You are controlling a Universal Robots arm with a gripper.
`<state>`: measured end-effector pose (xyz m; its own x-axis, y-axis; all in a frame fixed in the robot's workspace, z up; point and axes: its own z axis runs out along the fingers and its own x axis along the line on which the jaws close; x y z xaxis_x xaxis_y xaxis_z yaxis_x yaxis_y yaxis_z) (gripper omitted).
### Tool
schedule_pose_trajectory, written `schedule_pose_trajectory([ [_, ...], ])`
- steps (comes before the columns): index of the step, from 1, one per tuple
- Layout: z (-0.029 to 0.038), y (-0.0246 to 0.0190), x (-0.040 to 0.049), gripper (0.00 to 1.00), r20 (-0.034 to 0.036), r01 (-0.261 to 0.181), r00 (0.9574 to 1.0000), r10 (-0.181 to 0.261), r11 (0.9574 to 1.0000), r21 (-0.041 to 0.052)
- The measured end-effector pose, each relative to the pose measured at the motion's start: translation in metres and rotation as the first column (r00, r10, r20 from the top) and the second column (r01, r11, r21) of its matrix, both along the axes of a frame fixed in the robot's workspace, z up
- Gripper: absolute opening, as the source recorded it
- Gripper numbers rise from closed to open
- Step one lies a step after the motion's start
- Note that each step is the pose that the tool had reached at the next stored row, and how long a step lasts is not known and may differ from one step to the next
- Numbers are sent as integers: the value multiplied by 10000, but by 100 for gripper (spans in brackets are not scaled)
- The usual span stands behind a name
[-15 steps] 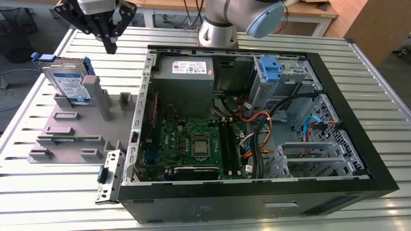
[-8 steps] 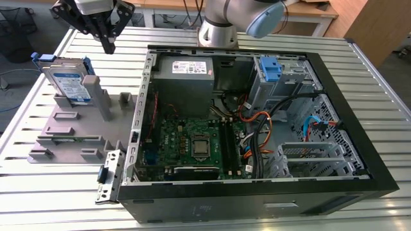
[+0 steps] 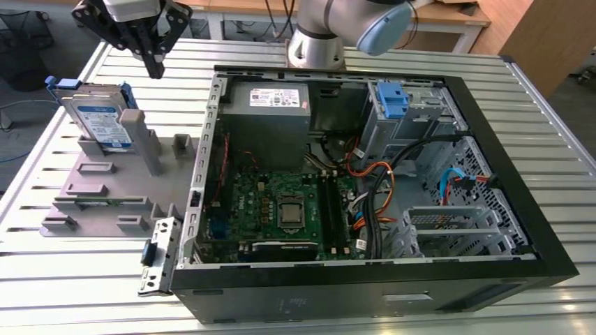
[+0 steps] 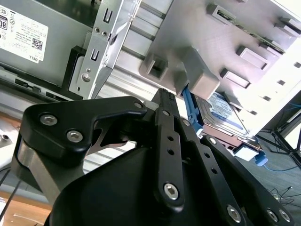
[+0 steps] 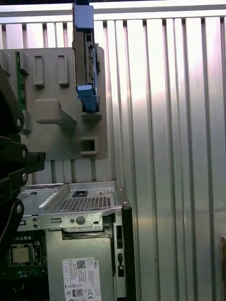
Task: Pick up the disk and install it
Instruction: 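Reach for the disk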
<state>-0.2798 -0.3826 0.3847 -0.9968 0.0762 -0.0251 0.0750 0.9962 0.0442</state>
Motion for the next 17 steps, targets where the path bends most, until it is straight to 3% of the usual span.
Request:
schedule_pose_trajectory([
  [17, -46, 48, -214, 11, 0, 0, 10000, 0, 10000, 0],
])
